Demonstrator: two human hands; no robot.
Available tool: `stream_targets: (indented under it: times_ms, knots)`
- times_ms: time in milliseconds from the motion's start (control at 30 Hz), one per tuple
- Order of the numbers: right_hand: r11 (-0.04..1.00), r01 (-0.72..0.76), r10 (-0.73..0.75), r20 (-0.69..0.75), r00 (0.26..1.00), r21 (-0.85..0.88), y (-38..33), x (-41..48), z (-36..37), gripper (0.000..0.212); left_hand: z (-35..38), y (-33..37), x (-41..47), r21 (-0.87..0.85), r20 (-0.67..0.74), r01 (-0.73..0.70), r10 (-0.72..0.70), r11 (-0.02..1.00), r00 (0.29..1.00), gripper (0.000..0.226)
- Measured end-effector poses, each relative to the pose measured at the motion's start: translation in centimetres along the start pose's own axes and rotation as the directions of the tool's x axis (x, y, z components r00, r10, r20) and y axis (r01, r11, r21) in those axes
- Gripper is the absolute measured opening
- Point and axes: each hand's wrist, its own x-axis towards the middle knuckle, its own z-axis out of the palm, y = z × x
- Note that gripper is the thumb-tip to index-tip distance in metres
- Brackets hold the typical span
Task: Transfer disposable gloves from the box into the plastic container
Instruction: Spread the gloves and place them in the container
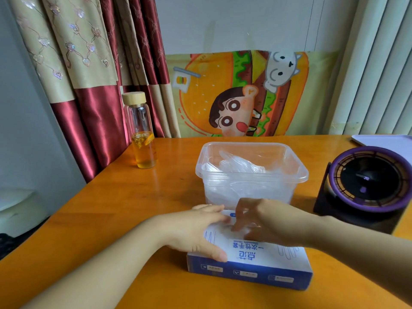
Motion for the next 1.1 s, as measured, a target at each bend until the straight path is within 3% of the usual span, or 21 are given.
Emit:
stream_targets:
  times_ms: [200,333,400,467,567,667,733,767,833,933,1000,1100]
  knots:
    - [0.995,0.099,-0.1,-0.1,0.99,-0.018,-0.5,0.6,0.0,0.015,0.4,0.3,-0.5,-0.016,-0.024,0.004,-0.005,1.0,1.0,0.087]
    - [0.983,0.139,-0.148,-0.073,0.986,-0.119,-1.9,0.1,-1.9,0.018,0.0,0.8,-0.6,-0.016,-0.015,0.033,-0.034,0.999,0.999,0.091]
    - [0.994,0.055,-0.067,-0.118,0.991,-0.097,-1.8,-0.3,-3.8,0.018,0.0,0.8,-0.6,-0.011,-0.012,0.021,-0.021,1.0,1.0,0.09]
    - [0.998,-0.011,-0.007,-0.282,0.959,-0.062,-0.9,-0.4,-5.9,0.013,0.0,0.7,-0.6,0.005,0.005,-0.002,0.002,1.0,1.0,0.089]
    - [0.991,-0.098,0.135,-0.561,0.817,0.095,0.5,-0.5,-9.2,0.01,-0.4,1.1,-0.5,0.035,0.016,0.004,-0.005,0.999,1.0,0.091]
    - [0.928,-0.196,0.351,-0.565,0.747,0.318,1.5,-0.8,-11.1,0.009,-1.7,1.5,-0.8,-0.041,-0.052,0.071,-0.073,0.997,0.996,0.094]
    - [0.805,-0.204,0.491,-0.431,0.757,0.557,1.9,-0.9,-11.0,0.013,-3.1,1.6,-1.2,-0.237,-0.136,0.025,-0.059,0.971,0.989,0.093]
    - [0.688,-0.178,0.552,-0.348,0.758,0.704,1.9,-1.0,-10.6,0.016,-3.7,1.6,-1.4,-0.341,-0.18,-0.022,-0.042,0.94,0.983,0.096]
    - [0.352,-0.107,0.626,-0.149,0.765,0.93,1.8,-1.1,-9.9,0.018,-4.9,1.6,-1.5,-0.479,-0.292,-0.127,-0.021,0.869,0.956,0.101]
    - [-0.011,-0.062,0.436,0.061,0.898,0.998,2.0,-1.1,-8.3,0.021,-5.9,2.6,-1.4,-0.588,-0.456,-0.241,-0.07,0.772,0.887,0.103]
    - [-0.093,-0.11,0.312,0.134,0.94,0.99,1.9,-0.8,-7.0,0.01,-6.4,3.5,-0.8,-0.645,-0.516,-0.285,-0.128,0.709,0.847,0.107]
    - [-0.187,-0.176,0.159,0.207,0.965,0.966,1.9,0.1,-5.5,0.036,-6.8,4.2,0.7,-0.689,-0.564,-0.321,-0.202,0.65,0.8,0.102]
